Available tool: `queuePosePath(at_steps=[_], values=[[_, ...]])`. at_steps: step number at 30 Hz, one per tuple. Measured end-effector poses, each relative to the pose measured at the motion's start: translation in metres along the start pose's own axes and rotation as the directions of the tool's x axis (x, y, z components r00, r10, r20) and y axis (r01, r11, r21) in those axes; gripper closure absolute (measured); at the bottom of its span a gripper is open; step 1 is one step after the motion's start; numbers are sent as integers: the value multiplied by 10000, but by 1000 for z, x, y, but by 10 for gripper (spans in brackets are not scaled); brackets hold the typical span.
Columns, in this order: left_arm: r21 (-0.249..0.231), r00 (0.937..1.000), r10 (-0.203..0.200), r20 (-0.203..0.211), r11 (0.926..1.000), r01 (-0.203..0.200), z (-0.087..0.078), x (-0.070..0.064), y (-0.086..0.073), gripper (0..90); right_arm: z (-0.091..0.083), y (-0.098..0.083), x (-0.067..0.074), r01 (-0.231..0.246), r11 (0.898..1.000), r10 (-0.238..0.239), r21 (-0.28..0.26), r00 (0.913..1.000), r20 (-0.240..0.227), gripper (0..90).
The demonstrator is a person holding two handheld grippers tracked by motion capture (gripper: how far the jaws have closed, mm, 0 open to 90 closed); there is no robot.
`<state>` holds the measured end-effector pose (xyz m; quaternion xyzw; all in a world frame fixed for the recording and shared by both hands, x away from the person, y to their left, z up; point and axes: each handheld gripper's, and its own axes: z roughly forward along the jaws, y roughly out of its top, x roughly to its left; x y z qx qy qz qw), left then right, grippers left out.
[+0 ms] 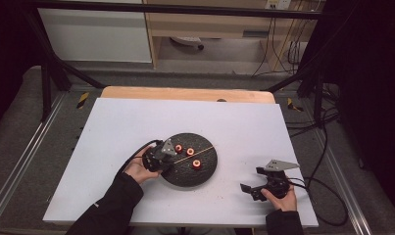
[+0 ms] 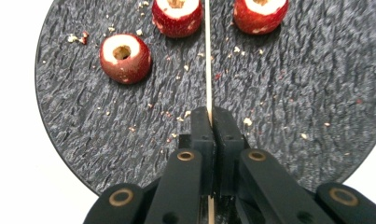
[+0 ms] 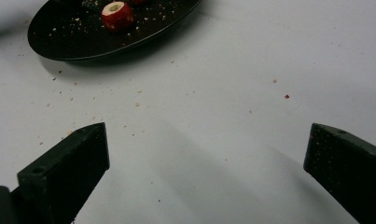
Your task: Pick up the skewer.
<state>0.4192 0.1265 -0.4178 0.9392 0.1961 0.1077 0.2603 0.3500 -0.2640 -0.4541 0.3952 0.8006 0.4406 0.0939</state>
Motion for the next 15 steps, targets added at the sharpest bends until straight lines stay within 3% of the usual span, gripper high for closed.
queuePosePath(at_steps=[8,15], values=[[-424,9998,-141,-108,9990,137,-10,-4,0,886,0,0,0,26,10000,-26,-11,10000,33,7],[-957,9977,-603,-315,9938,571,-22,-10,-6,886,0,1,0,-166,9998,165,69,9998,99,7]])
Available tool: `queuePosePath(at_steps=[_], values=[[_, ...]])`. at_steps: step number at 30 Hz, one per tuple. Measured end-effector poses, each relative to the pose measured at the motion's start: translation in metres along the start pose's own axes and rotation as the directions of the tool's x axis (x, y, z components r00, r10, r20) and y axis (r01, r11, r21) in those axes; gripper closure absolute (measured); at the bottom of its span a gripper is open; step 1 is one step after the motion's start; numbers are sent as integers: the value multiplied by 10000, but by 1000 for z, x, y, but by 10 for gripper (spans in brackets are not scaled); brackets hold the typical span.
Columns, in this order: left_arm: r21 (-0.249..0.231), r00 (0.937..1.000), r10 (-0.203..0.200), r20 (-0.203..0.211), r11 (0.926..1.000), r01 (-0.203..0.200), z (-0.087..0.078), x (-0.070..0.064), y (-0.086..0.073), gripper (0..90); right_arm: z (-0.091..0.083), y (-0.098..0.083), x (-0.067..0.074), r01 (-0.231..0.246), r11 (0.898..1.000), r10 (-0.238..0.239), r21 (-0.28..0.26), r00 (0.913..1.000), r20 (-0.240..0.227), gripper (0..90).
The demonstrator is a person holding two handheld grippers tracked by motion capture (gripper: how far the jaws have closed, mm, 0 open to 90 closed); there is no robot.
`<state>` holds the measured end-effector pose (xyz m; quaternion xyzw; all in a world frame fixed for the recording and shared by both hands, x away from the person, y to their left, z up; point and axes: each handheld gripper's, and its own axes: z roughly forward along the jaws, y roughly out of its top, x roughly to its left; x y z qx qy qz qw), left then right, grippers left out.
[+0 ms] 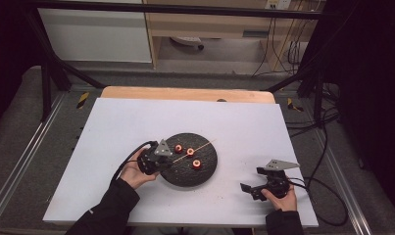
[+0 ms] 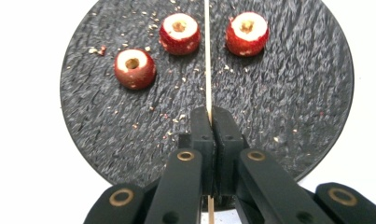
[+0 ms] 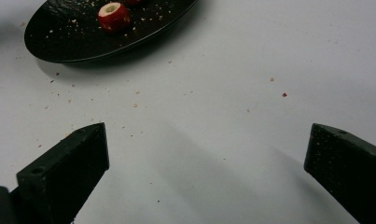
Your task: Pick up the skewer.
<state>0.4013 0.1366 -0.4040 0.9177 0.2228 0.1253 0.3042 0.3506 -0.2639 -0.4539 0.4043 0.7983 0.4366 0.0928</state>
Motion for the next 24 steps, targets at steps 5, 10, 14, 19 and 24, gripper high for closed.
queuePosePath(at_steps=[5,10,14,19,24], values=[[-464,9982,-579,-139,9973,572,-7,-4,-6,886,1,0,0,-45,9999,44,95,10000,48,6],[-1040,9912,-1257,-419,9872,1209,-17,-7,-13,886,1,1,0,-110,9999,110,101,9999,45,5],[-1409,9855,-1608,-534,9783,1520,-24,-10,-22,886,1,2,1,-116,9998,115,169,9999,74,5],[-1852,9769,-2048,-609,9641,1905,-33,-13,-37,886,4,6,5,-161,9993,148,335,9992,365,5],[-2235,9671,-2474,-587,9475,2288,-40,-16,-53,886,6,10,8,-277,9986,256,445,9985,480,4]])
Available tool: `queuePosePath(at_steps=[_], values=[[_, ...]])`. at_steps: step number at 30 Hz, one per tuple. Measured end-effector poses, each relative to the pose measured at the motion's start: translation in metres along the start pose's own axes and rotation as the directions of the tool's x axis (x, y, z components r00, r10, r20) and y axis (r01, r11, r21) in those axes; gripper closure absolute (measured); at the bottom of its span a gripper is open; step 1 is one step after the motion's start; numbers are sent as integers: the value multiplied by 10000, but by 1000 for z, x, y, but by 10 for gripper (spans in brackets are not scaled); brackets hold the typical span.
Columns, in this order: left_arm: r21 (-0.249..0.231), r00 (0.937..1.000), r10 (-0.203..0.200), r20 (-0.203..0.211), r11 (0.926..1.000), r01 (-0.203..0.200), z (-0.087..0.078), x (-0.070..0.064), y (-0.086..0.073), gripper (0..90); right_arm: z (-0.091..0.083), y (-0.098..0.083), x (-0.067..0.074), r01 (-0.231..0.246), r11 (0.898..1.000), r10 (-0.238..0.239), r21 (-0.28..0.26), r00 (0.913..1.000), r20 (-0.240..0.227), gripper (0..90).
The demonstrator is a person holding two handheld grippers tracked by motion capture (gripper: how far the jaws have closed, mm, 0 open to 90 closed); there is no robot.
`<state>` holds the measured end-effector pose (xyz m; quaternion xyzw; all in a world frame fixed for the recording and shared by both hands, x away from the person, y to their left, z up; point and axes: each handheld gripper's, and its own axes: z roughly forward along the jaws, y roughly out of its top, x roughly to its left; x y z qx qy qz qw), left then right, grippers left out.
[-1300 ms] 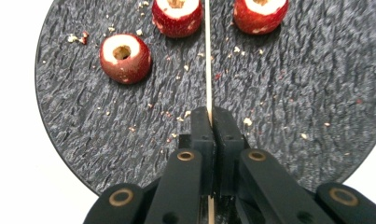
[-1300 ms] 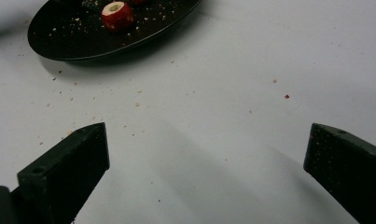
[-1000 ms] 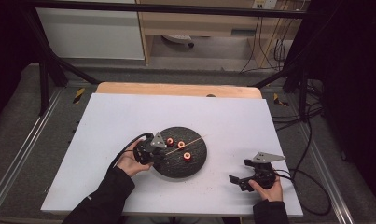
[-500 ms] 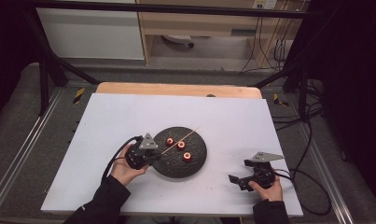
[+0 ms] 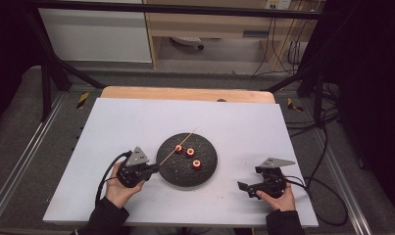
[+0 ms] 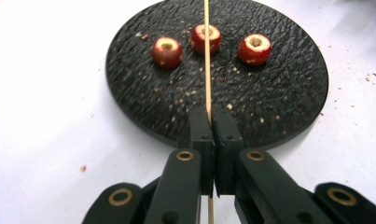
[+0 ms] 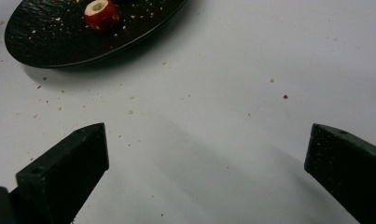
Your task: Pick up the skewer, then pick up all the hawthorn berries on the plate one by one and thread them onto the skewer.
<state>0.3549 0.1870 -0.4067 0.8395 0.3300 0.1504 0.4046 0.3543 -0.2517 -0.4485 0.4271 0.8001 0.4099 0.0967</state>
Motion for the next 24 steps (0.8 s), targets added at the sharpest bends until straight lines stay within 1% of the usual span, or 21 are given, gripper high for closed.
queuePosePath(at_steps=[5,6,7,10,11,14,16,20,21,22,24], values=[[-349,9994,-335,-63,9988,332,-9,3,-11,886,3,8,5,-47,10000,47,20,10000,57,5],[-373,9993,-348,-112,9987,343,-11,2,-12,886,5,13,8,-10,10000,10,55,9999,132,5],[-408,9993,-374,-86,9985,370,-12,2,-14,886,5,13,8,-10,10000,10,55,9999,132,5],[-496,9990,-420,-118,9979,414,-15,2,-19,886,9,23,15,191,9998,-192,90,9998,39,5],[-565,9990,-426,-139,9975,418,-16,2,-21,886,9,23,15,191,9998,-192,90,9998,39,5],[-686,9987,-504,-123,9964,494,-18,2,-26,886,13,30,20,220,9997,-220,135,9998,5,6],[-689,9986,-522,-61,9963,516,-18,2,-31,886,17,38,25,111,9998,-111,180,9999,23,7],[-767,9984,-562,-7,9955,560,-19,2,-39,886,21,44,29,145,9998,-144,160,9999,-41,9],[-779,9982,-591,23,9952,591,-20,3,-40,886,22,46,30,212,9996,-212,197,9998,-25,9],[-794,9979,-646,48,9947,648,-20,3,-42,886,23,49,32,154,9996,-153,225,9999,-58,10],[-836,9978,-668,19,9943,668,-21,4,-44,886,26,55,36,201,9996,-201,207,9998,-34,14]])
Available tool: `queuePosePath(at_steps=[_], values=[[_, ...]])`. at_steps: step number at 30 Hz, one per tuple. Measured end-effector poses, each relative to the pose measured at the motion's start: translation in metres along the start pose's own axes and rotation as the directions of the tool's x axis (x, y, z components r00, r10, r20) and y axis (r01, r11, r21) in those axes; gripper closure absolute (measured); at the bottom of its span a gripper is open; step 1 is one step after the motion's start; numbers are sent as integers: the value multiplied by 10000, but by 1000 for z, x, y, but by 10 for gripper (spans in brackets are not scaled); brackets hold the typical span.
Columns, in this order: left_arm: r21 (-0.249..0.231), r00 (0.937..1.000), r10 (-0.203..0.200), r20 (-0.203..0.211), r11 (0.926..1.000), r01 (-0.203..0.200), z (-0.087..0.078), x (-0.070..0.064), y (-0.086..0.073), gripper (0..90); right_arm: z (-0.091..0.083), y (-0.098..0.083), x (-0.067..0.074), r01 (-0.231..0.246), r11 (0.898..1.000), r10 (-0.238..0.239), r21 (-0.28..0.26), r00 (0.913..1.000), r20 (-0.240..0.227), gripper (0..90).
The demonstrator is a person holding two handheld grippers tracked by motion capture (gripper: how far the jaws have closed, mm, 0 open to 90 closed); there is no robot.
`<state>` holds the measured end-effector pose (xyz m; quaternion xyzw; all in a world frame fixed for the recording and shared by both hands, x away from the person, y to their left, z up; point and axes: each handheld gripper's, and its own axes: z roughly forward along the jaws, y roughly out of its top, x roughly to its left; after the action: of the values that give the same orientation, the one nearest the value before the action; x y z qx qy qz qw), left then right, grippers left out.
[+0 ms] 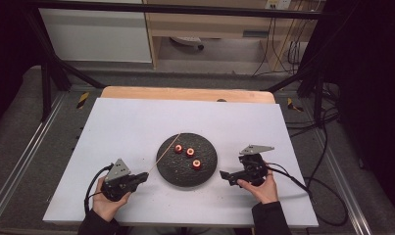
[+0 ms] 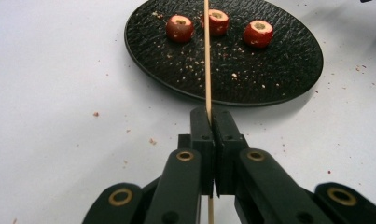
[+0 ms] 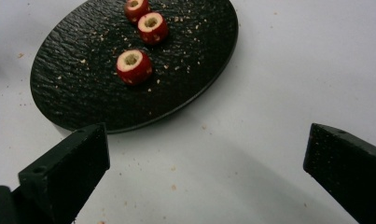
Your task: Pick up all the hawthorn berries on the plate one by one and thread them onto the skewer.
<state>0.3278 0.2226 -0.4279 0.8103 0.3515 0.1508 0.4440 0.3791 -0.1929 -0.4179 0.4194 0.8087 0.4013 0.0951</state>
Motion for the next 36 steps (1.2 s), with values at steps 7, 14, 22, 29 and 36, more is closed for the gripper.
queuePosePath(at_steps=[7,14,22,29,36], values=[[-98,9999,-134,21,9999,134,-3,2,-7,886,9,12,7,140,9998,-141,160,9999,64,19],[-184,9998,-174,-20,9997,174,-6,4,-10,886,23,26,16,355,9984,-353,445,9994,-55,27],[-204,9999,-100,-28,9997,100,-5,3,-10,886,36,45,27,776,9922,-769,980,9970,-107,61],[-211,9999,-130,-53,9997,129,-5,4,-11,886,56,61,40,980,9812,-937,1662,9950,-336,107],[-184,9999,-151,-31,9997,151,-4,5,-11,886,70,73,48,1140,9694,-1077,2176,9934,-406,213]])
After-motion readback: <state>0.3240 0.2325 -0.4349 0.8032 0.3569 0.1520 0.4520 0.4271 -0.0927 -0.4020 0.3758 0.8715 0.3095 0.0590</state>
